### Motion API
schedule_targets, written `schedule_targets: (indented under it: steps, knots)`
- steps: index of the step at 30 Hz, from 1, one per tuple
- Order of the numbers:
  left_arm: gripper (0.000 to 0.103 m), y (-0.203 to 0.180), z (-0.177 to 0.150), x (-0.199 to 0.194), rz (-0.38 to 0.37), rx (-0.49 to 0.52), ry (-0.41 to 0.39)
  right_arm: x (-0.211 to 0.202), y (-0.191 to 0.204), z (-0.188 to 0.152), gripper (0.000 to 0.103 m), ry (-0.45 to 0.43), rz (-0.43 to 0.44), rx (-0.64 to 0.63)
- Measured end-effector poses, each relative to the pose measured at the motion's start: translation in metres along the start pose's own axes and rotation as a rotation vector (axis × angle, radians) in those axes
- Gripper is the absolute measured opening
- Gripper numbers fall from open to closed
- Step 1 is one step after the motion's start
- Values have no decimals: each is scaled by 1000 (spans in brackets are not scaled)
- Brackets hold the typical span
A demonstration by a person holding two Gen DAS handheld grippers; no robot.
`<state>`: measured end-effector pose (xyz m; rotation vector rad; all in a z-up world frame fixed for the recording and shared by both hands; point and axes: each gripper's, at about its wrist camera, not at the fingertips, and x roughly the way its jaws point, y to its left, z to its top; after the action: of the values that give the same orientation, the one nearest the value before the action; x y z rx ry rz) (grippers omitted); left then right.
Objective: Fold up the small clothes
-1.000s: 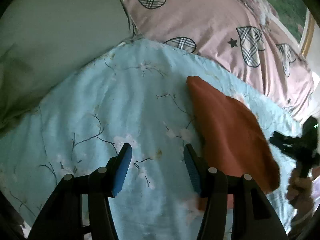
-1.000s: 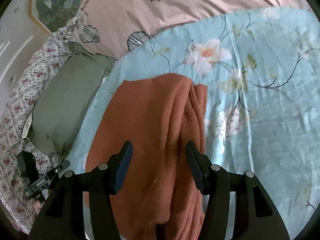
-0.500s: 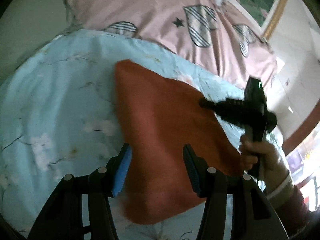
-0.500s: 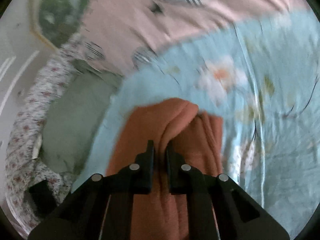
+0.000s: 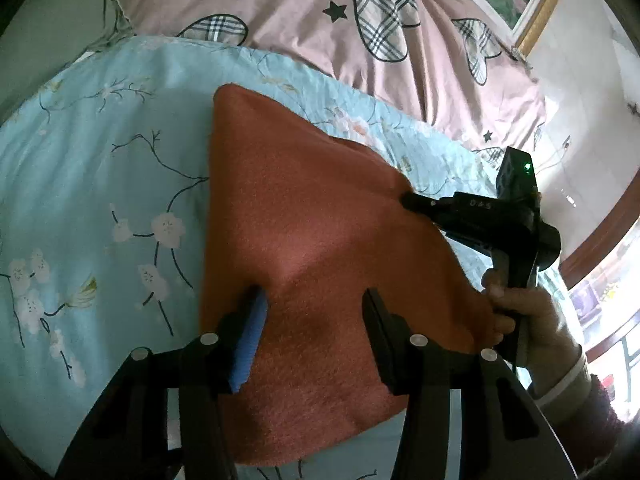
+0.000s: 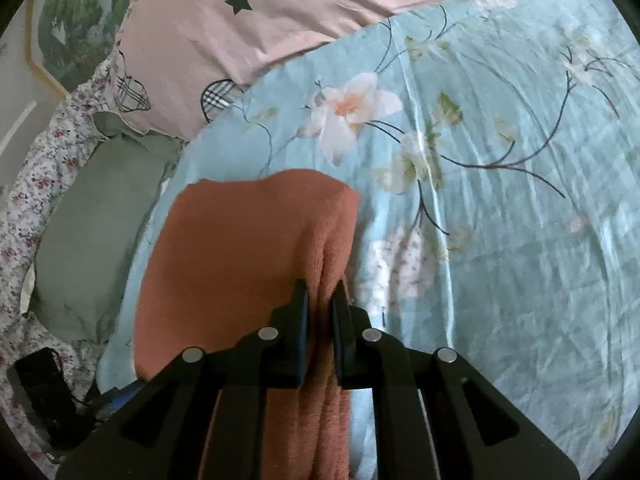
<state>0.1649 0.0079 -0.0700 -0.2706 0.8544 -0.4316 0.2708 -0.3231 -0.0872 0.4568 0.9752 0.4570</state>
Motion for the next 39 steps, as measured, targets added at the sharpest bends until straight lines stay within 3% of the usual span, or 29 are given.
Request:
schedule_targets:
  steps: [3, 6, 9, 12, 14, 15, 20, 24, 27, 30, 37, 39]
  knots:
    - [49, -3, -1, 6, 21, 21, 9, 1, 2, 0, 13, 4, -18, -8]
    - [49, -6, -3, 10, 43, 35, 9, -6, 4, 3, 23, 4, -38, 11]
    - [49, -6, -4, 9, 42, 30, 9, -34, 20, 3, 23, -63, -77, -14]
    - [50, -4, -2, 4, 20, 19, 16, -57, 49, -1, 26, -106, 24, -53]
    - [50, -2, -3, 5, 16, 15, 20, -48, 64, -6, 37, -51, 93, -93]
    - [49, -2, -3, 5, 17, 13, 21, -40, 70, -9, 39, -22, 84, -107]
    - [50, -5, 15, -2, -12, -19, -1, -9, 56, -17, 39, 37, 27, -65]
    - [49, -1, 43, 6, 1, -30, -14, -1, 27, -21, 24, 34, -27, -10]
    - [35, 13, 55, 37, 37, -52, 56, -6, 20, -20, 22, 36, -17, 20]
    - [29, 22, 55, 50, 33, -57, 81, -18, 28, -25, 25, 30, -13, -7]
    - [33, 11, 32, 6, 20, -34, 29, -69, 63, -66, 32, -13, 39, -103]
    - [34, 6, 20, -8, 3, -29, 19, -73, 61, -87, 32, 0, 5, -108]
